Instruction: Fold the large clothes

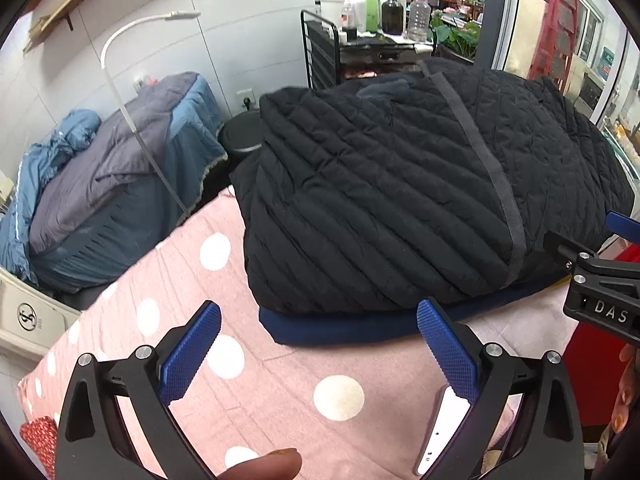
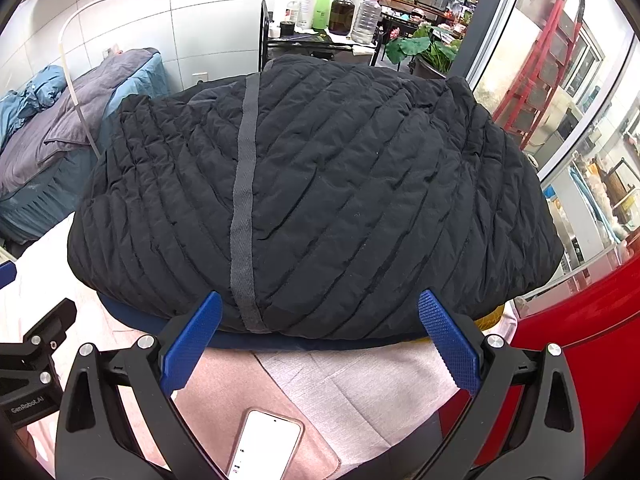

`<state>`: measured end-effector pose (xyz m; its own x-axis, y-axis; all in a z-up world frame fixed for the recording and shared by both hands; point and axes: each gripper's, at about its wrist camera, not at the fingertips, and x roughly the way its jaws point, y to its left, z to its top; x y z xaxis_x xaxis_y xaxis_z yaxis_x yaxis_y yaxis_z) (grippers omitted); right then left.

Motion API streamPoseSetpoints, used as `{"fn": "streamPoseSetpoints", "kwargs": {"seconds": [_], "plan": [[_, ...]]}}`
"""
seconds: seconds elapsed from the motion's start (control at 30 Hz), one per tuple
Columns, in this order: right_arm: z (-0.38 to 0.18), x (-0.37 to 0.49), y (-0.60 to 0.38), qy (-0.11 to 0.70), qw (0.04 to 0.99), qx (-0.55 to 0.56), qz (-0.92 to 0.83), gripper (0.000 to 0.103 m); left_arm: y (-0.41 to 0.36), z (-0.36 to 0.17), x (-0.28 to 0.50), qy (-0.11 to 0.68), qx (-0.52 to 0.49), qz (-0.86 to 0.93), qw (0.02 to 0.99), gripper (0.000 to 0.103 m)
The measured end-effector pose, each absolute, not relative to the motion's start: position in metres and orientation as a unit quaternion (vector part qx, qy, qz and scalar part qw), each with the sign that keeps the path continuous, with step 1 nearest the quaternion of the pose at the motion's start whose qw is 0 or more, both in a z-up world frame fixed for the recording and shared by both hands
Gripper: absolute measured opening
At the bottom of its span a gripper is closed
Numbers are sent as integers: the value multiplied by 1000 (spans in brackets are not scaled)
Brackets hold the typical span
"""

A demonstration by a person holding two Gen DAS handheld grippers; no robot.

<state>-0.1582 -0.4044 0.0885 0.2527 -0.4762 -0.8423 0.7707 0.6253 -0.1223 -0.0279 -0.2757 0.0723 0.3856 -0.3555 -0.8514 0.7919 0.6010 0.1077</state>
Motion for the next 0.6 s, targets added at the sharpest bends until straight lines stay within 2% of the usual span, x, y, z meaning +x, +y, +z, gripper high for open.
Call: {"fn": "streamPoseSetpoints", "kwargs": {"seconds": [0.6], "plan": [[90, -157, -404, 458, 776, 162, -403, 97, -278, 69, -35, 422, 269, -369, 783, 97]]}}
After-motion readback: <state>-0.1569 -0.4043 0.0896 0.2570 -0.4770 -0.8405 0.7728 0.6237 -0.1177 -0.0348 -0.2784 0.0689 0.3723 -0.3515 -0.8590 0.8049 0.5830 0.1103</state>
